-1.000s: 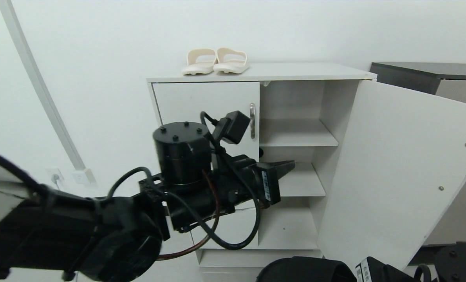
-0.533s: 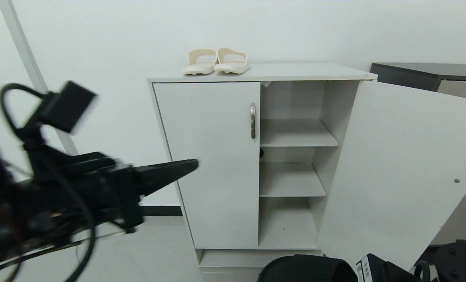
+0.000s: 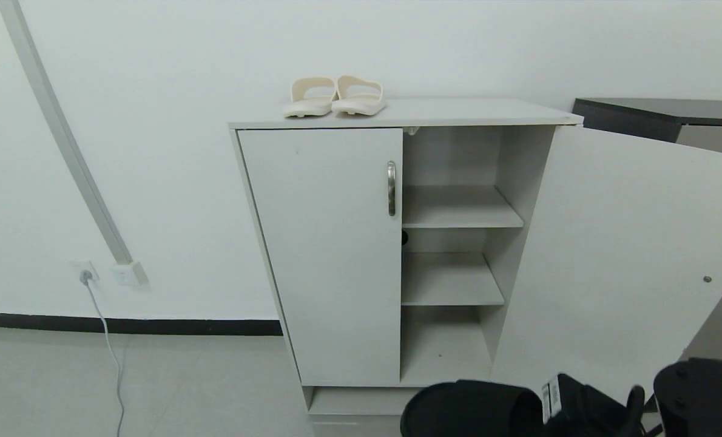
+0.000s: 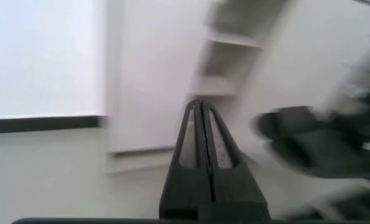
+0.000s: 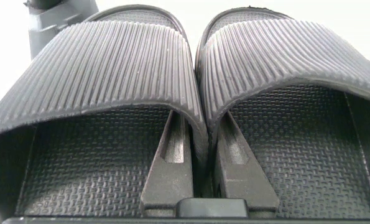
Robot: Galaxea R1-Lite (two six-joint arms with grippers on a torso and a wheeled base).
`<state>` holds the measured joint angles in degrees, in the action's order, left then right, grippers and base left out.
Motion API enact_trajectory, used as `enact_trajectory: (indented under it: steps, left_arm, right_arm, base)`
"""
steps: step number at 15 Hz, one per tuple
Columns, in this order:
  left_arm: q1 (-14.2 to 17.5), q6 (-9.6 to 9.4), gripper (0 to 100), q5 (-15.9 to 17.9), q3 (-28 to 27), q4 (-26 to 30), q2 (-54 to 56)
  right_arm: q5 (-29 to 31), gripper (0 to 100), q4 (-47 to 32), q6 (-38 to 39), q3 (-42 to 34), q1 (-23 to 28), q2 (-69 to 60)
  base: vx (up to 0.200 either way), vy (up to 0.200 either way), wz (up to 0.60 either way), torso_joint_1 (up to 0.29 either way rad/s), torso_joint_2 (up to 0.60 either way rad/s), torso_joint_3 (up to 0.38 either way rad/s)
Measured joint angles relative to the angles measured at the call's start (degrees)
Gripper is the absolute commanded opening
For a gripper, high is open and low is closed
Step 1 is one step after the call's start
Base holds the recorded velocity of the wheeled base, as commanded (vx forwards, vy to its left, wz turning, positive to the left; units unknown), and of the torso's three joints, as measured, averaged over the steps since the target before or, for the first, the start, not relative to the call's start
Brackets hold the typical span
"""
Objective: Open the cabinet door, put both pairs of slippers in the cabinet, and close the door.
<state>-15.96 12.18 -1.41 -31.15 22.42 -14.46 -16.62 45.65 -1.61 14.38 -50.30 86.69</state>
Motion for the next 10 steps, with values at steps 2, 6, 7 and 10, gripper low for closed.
enact_trajectory:
  steps: [2,6,7,10]
  left_arm:
    - [3.54,-3.64,0,-10.05,4.08,0.6,5.07]
    - [6.21,-5.47,0,-18.51,12.13,-2.94,8.81]
    - [7.3,-5.94,0,-21.47,13.92,-4.41,9.12]
    - [11.58,-6.83,0,-23.36,17.53,-5.23,9.8]
  right_arm:
    - [6.28,0,2.65,0.85,2.06,0.94,3.58]
    - [23.54,0,12.04,6.51,8.87,1.38,15.19]
    - [28.93,0,13.46,8.03,11.74,1.54,18.43]
    - [39.63,0,14.31,11.13,20.55,3.25,26.67]
  base:
    - [0.0,0.0,0.0,0.0,0.0,0.0]
    - [0.0,0.0,0.0,0.0,0.0,0.0]
    - [0.0,0.0,0.0,0.0,0.0,0.0]
    - [0.0,0.0,0.0,0.0,0.0,0.0]
